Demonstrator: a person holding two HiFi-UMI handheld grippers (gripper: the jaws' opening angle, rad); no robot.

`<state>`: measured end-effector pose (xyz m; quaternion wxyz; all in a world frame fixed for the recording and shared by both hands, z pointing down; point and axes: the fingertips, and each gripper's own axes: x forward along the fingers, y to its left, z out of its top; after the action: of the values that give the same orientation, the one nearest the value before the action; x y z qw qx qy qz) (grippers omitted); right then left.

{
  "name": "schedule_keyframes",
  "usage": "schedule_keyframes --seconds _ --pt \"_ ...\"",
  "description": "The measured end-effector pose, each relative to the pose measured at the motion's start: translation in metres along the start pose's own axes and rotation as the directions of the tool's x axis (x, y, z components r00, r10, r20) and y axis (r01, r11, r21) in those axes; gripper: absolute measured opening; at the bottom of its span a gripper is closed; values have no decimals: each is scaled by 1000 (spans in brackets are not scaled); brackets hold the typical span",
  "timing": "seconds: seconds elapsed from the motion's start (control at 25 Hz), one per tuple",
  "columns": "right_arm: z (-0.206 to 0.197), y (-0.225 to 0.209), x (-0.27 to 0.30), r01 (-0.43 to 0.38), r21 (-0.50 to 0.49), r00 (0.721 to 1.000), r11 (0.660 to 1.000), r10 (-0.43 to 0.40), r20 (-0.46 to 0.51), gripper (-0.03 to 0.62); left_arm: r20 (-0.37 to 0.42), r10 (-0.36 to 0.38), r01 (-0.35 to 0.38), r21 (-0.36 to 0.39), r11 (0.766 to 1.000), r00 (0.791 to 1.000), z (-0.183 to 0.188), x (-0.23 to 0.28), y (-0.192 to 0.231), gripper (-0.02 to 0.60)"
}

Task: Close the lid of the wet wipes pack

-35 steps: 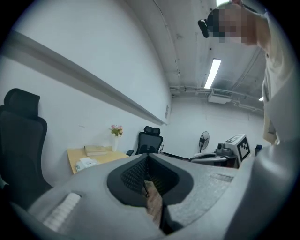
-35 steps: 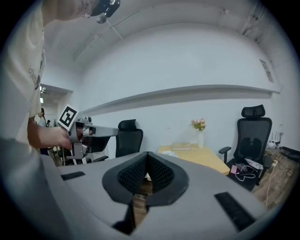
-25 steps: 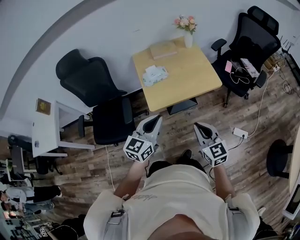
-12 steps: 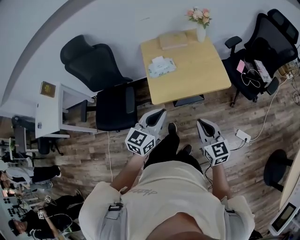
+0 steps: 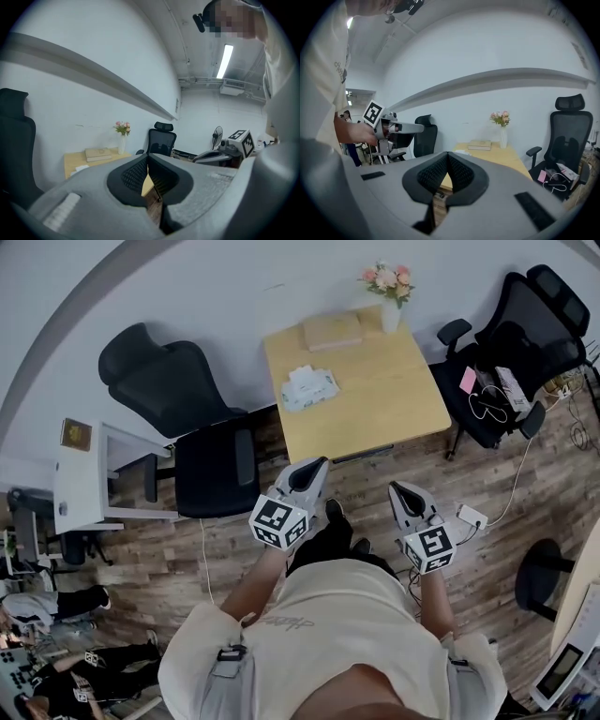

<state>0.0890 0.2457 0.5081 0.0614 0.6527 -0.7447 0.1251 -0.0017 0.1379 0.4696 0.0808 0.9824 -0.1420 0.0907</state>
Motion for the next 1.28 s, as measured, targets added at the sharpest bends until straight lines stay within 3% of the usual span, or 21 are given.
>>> schedule_keyframes --seconds 0.44,0.72,1.0,1.28 --pt "70 -33 114 -33 -84 999 996 33 -5 2 32 41 -41 -2 999 999 23 43 115 18" --pt "85 -48 177 -43 -67 999 997 42 -19 2 50 54 -54 -11 999 997 36 65 173 18" --pt "94 -68 229 -104 -55 994 993 102 -44 2 3 135 -135 -58 989 991 25 76 221 18" --pt "97 -101 284 -235 -46 971 971 233 -52 2 -32 247 -249 -56 967 968 27 105 249 18"
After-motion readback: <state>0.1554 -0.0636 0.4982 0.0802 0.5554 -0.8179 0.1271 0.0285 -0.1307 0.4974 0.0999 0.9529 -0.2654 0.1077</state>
